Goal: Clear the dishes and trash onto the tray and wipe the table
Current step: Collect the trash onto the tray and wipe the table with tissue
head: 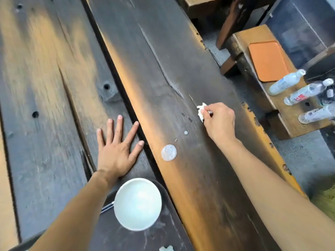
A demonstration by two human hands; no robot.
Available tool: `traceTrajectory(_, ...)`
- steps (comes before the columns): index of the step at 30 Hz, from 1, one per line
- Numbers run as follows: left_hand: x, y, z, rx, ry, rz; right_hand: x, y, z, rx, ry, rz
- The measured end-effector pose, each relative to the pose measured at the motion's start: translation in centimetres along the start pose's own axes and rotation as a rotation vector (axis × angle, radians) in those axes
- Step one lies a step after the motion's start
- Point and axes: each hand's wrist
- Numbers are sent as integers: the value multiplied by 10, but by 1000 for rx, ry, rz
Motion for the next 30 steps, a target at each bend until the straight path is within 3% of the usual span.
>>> traceTrajectory(3,1,-4,9,-5,85,18,-13,-7,-1,36,-24,-129)
traceTrajectory(13,2,-3,7,-24,110,-14,-98,-20,-17,184,-181,-482)
traceTrajectory(17,1,-3,8,-31,122,-19,-107,-13,-33,138,-255,-428)
traceTrajectory(22,3,-5,13,-33,152,-14,-43,-30,-18,134,-77,-325)
traceTrajectory(30,4,-5,12,-42,159,-9,-93,-28,-35,152,-436,-625)
Point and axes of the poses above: each hand's wrist, its own x-axis towards the middle knuckle, its own z-axis out of the palm, y = z × x, and after that the axes turned 9 degrees about y, right-handed
